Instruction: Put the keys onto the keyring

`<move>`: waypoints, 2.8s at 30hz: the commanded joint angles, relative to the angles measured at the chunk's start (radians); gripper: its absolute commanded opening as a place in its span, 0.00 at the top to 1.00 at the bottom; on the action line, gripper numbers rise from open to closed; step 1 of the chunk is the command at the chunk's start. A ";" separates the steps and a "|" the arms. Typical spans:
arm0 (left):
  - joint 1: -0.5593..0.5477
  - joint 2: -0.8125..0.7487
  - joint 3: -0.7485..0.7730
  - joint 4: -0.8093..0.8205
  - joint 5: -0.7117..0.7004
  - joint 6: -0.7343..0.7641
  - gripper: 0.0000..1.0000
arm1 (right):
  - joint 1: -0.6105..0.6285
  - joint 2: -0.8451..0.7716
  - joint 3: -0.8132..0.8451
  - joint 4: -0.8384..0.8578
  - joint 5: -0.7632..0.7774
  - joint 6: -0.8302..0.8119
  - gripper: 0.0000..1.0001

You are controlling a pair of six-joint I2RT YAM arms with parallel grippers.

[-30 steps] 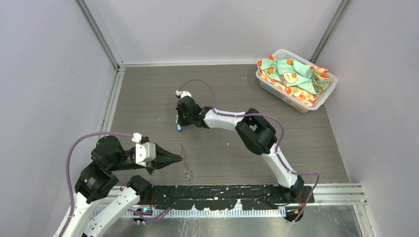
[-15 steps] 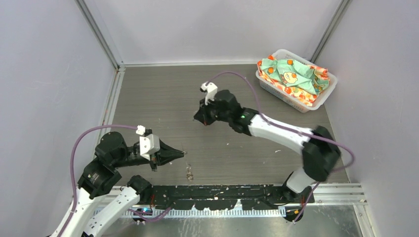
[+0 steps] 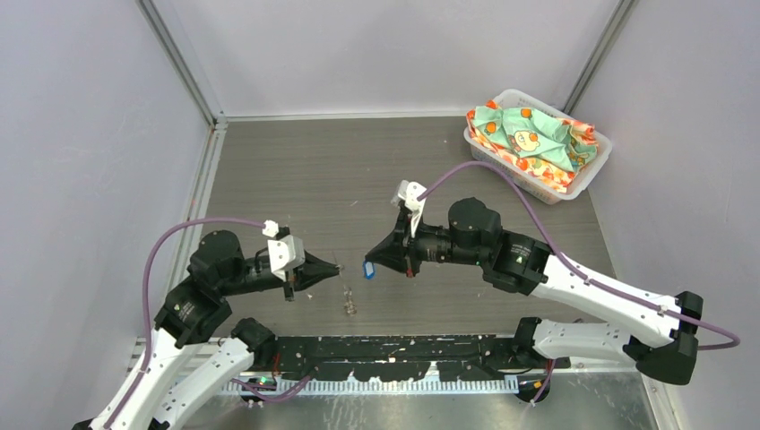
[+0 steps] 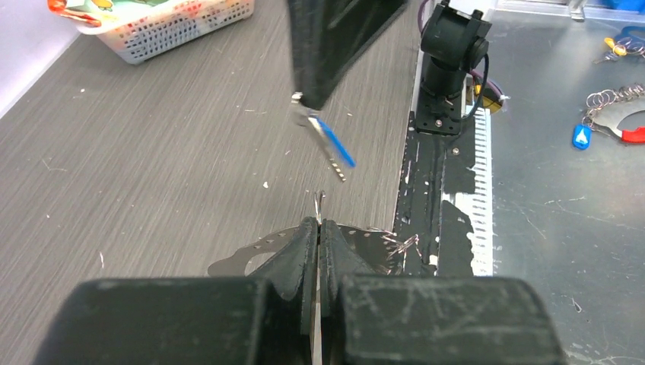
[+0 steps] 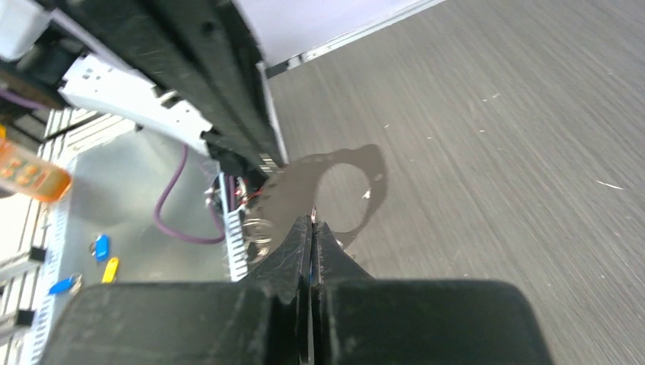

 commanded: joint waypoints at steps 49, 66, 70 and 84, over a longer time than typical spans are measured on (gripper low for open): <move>0.001 -0.002 0.006 0.040 0.000 0.126 1.00 | 0.182 0.190 0.230 -0.043 0.160 0.024 0.99; 0.001 -0.030 -0.002 0.045 0.008 0.139 1.00 | 0.180 0.146 0.185 -0.037 0.249 0.075 0.99; 0.001 -0.031 -0.002 0.048 0.013 0.140 1.00 | 0.180 0.134 0.174 -0.023 0.245 0.084 0.99; 0.001 -0.046 0.002 0.121 0.029 0.073 1.00 | 0.173 0.105 0.122 -0.010 0.267 0.117 0.99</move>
